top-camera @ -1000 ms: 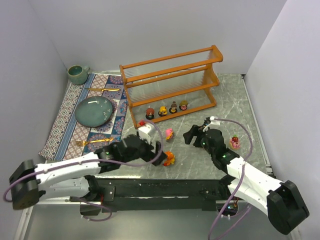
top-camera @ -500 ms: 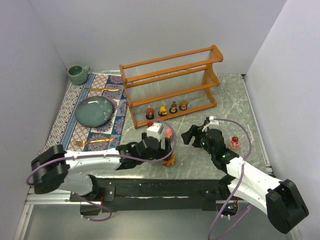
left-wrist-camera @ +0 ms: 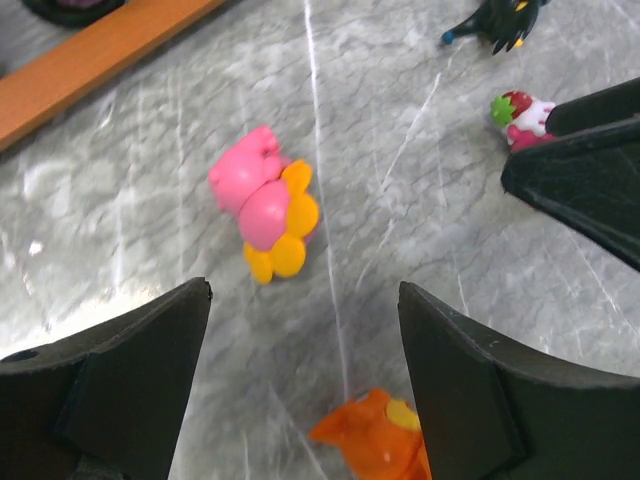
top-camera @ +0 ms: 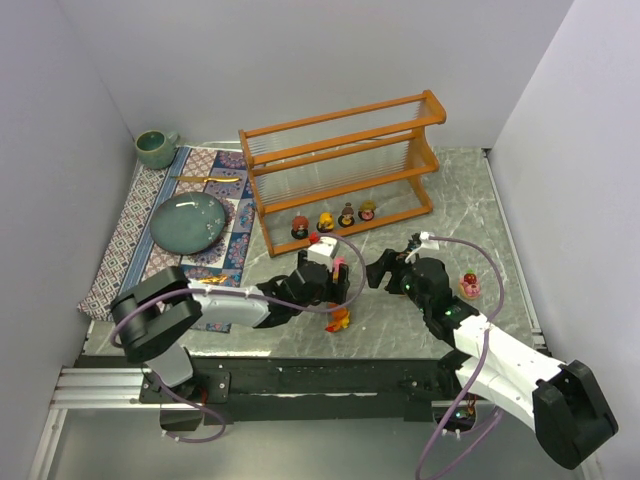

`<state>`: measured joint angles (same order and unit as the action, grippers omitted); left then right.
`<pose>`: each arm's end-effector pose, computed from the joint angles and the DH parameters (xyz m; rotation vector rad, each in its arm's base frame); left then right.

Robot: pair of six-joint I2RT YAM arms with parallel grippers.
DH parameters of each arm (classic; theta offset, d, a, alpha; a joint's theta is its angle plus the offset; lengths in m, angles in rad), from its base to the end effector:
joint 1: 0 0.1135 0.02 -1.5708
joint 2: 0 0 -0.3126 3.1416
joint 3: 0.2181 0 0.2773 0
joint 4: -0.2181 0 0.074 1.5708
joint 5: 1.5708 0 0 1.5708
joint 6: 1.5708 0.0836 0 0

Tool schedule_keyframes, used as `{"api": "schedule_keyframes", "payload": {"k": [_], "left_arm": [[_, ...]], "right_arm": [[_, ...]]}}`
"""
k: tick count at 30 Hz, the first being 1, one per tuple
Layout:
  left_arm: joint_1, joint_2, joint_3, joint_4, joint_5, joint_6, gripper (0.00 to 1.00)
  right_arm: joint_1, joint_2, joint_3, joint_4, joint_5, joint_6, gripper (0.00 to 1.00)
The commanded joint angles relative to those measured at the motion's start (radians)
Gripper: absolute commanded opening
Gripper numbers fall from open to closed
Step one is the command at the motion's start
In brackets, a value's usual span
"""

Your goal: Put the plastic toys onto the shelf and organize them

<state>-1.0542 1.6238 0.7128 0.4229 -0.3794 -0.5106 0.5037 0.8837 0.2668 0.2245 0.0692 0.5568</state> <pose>0.2165 -0.3185 0.1774 0.3239 2.0481 -0.5926 0.1978 0.1024 0.1873 0.1001 2.0131 0.6210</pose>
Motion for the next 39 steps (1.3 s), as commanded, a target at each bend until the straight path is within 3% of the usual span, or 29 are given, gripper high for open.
{"api": "schedule_keyframes", "payload": {"k": [1, 15, 18, 27, 28, 32, 39], "left_arm": [[0.01, 0.042, -0.004, 0.166, 0.025, 0.095, 0.81], [0.03, 0.174, 0.025, 0.263, 0.008, 0.175, 0.65], [0.033, 0.17, 0.027, 0.266, 0.004, 0.185, 0.57], [0.037, 0.116, 0.014, 0.248, 0.039, 0.172, 0.19], [0.037, 0.11, 0.017, 0.238, 0.045, 0.169, 0.12], [0.037, 0.067, 0.027, 0.156, 0.068, 0.158, 0.01], [0.045, -0.016, 0.102, -0.128, 0.12, 0.118, 0.01]], "right_arm": [[-0.008, 0.001, 0.003, 0.032, 0.02, -0.012, 0.92], [-0.008, 0.024, 0.006, 0.049, 0.0, -0.02, 0.92], [-0.008, 0.026, 0.006, 0.055, -0.017, -0.029, 0.92], [-0.007, 0.02, 0.0, 0.081, -0.051, -0.054, 0.92], [-0.008, 0.02, 0.0, 0.084, -0.058, -0.055, 0.92], [-0.008, 0.024, 0.0, 0.099, -0.065, -0.061, 0.92], [-0.008, 0.021, -0.001, 0.125, -0.138, -0.095, 0.92]]}}
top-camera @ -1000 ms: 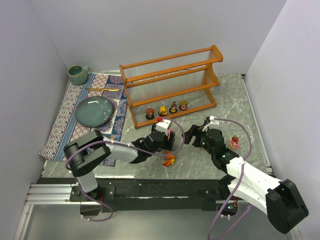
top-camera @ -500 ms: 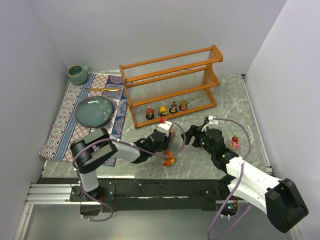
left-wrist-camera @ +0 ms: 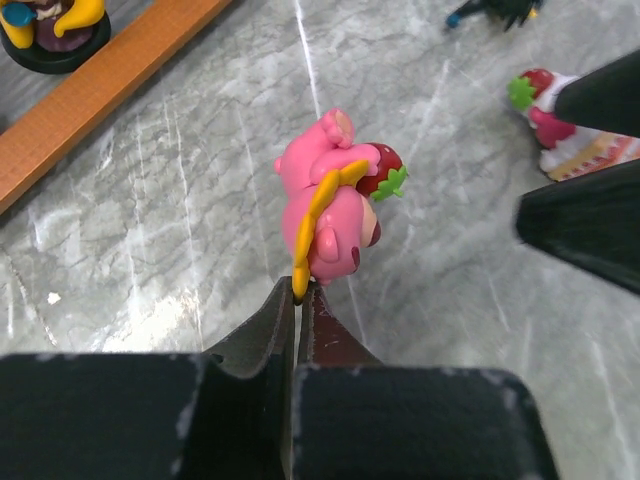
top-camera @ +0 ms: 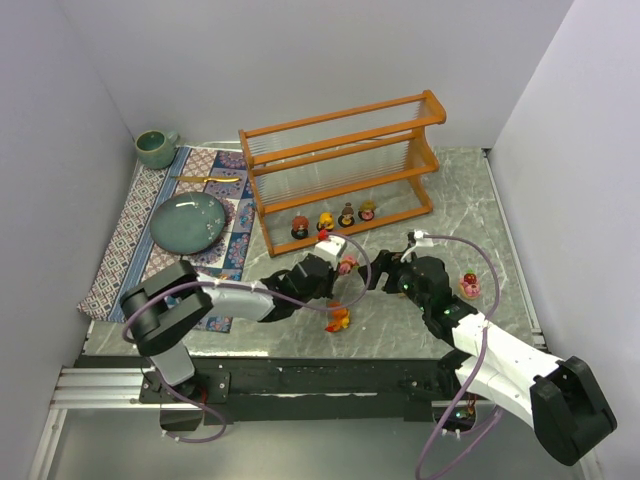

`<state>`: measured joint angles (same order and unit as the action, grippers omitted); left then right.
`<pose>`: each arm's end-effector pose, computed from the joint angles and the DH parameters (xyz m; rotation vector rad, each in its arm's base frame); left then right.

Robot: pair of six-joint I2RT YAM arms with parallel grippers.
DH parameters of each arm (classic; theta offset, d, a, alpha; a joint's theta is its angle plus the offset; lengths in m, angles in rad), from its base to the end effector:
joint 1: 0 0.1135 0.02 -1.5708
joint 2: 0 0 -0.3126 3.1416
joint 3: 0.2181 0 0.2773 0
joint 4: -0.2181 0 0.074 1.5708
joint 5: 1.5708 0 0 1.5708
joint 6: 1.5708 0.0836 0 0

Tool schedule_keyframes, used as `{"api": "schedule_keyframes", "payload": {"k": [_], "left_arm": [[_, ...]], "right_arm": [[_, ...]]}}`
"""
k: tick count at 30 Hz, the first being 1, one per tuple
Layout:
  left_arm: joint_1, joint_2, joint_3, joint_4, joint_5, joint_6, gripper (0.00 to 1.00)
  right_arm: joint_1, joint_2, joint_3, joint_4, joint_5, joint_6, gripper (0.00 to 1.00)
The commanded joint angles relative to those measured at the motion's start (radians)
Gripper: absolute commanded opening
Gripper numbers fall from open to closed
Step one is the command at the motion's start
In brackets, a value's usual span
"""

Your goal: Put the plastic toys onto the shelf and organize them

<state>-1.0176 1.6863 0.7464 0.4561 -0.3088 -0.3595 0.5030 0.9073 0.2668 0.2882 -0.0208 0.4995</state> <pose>0.2319 -0.3271 0.1693 0.4835 2.0169 -0.5446 0.1992 0.1116 0.1917 -0.0179 1.9851 0.6837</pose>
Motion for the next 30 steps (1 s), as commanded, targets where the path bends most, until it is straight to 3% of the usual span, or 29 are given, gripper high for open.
{"api": "schedule_keyframes", "payload": {"k": [1, 7, 14, 21, 30], "left_arm": [[0.01, -0.086, 0.103, -0.209, 0.054, -0.042, 0.01], [0.063, -0.092, 0.275, -0.647, 0.149, -0.084, 0.01], [0.122, -0.102, 0.415, -0.955, 0.287, -0.065, 0.01], [0.125, -0.086, 0.541, -1.157, 0.382, 0.025, 0.01], [0.122, -0.117, 0.594, -1.248, 0.464, 0.06, 0.01]], "right_arm": [[-0.007, -0.001, -0.003, 0.065, -0.057, -0.044, 0.92], [0.014, -0.027, -0.006, 0.103, -0.162, -0.133, 0.92], [0.169, -0.05, 0.0, 0.137, -0.108, -0.271, 0.97], [0.316, -0.012, 0.035, 0.123, -0.051, -0.383, 1.0], [0.523, -0.022, 0.048, 0.14, 0.162, -0.519, 1.0]]}}
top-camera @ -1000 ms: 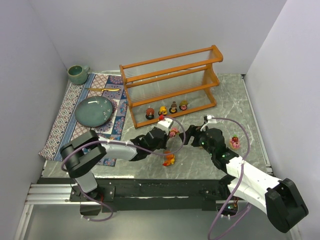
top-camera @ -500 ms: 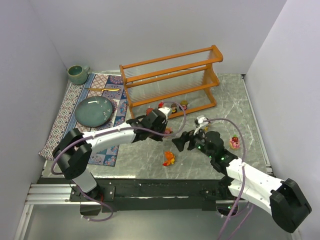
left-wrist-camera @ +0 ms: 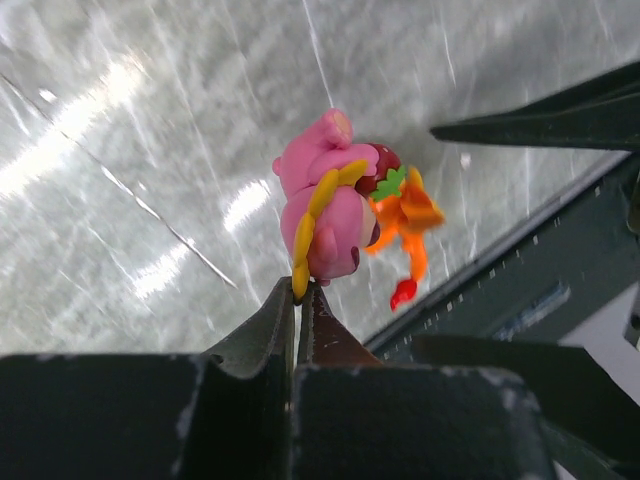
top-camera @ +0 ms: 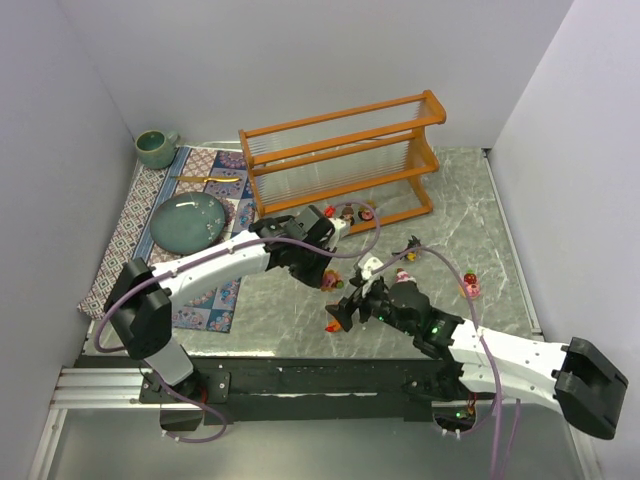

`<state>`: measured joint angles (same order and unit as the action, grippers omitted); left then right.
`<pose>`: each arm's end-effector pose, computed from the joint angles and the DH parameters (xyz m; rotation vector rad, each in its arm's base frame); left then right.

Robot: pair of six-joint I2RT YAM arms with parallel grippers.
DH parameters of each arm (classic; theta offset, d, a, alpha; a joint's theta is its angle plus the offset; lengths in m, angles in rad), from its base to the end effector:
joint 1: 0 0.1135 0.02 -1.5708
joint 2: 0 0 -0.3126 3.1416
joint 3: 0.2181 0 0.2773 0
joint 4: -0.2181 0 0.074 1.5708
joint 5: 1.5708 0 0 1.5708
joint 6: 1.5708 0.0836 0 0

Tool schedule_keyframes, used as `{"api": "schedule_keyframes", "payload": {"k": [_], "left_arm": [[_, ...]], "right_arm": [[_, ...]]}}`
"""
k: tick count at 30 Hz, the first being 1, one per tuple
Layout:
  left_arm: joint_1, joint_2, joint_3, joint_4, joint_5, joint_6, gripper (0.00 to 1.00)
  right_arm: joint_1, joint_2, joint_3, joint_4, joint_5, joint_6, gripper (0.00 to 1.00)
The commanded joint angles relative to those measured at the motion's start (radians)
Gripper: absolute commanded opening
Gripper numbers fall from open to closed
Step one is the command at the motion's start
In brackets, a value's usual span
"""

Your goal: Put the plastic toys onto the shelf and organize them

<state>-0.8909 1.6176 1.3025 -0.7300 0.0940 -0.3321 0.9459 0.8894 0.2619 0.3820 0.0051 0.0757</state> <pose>0.2388 -0.3078 0.2629 0.7821 2.6013 -0.5242 0.1351 0.1866 0.2076 -0.7873 1.7027 0.7115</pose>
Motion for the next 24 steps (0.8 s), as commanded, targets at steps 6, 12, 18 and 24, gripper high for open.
{"api": "schedule_keyframes", "payload": {"k": [6, 12, 18, 24], "left_arm": [[-0.036, -0.045, 0.043, -0.071, 0.061, 0.025, 0.01], [-0.057, -0.041, 0.063, -0.083, 0.039, 0.027, 0.01], [-0.056, -0.048, 0.061, -0.086, 0.03, 0.028, 0.01], [-0.057, -0.061, 0.061, -0.083, 0.044, 0.031, 0.01]], "right_arm": [[0.18, 0.074, 0.132, -0.008, 0.326, -0.171, 0.98], [0.205, 0.157, 0.197, -0.041, 0.351, -0.182, 0.92], [0.205, 0.197, 0.207, -0.066, 0.305, -0.185, 0.89], [0.225, 0.24, 0.214, -0.071, 0.309, -0.2, 0.88]]}}
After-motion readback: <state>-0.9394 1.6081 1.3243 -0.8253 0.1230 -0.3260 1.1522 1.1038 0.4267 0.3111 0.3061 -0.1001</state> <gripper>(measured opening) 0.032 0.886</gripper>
